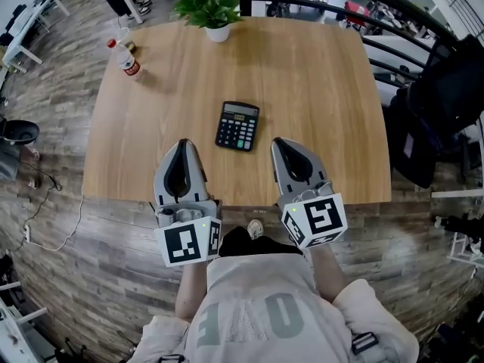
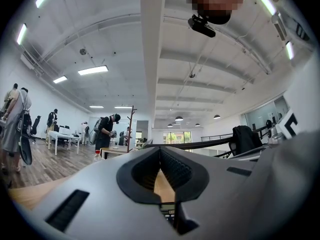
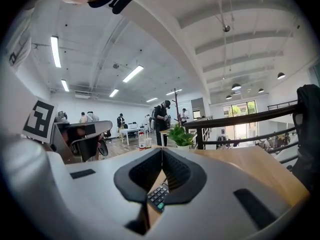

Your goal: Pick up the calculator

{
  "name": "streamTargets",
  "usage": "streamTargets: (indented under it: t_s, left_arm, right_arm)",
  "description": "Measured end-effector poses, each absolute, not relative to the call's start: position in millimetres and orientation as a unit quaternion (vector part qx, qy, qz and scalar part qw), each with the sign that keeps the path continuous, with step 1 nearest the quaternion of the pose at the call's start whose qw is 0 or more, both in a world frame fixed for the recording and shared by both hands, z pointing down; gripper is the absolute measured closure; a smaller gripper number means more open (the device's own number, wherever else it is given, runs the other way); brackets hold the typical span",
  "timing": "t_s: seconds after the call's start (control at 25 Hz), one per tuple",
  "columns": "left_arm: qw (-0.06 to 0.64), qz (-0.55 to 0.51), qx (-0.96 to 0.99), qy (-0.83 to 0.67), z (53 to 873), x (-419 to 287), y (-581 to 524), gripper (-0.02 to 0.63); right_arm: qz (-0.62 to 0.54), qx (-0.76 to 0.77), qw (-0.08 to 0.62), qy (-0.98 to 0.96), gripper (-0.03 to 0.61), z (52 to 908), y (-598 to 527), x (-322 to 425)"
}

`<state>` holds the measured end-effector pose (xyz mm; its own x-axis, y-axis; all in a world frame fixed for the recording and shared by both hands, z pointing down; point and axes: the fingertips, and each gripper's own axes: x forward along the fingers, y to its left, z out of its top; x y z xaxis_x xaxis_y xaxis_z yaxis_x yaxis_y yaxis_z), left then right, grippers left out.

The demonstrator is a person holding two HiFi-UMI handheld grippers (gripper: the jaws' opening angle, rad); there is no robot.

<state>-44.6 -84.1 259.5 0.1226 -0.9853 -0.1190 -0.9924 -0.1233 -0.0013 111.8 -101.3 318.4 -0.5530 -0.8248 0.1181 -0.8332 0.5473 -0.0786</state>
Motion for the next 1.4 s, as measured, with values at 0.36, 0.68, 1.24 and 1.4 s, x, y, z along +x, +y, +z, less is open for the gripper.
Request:
streamTargets:
  t_s: [0.36, 0.68, 1.24, 1.4]
  left_arm:
    - [0.034, 0.041, -0.77, 0.636, 262, -47, -119, 0.604]
    - [0.055, 0.069, -0.785, 0.613, 241, -55, -167, 0.604]
    - [0.042, 0.068, -0.807, 0.585, 247, -52, -208, 0.604]
    - [0.021, 0.06, -0.808, 0.585, 258, -55, -215, 0.604]
  right_arm:
    - [0.064, 0.48, 0.046, -0.874, 0.56, 313, -122, 96]
    - [0.074, 0.512, 0.033, -0.855, 0.56, 304, -158, 104]
    - [0.085, 0.468, 0.055, -0.878, 0.56, 311, -199, 75]
    - [0.095, 0.437, 0.068, -0.892, 0.558, 313, -208, 69]
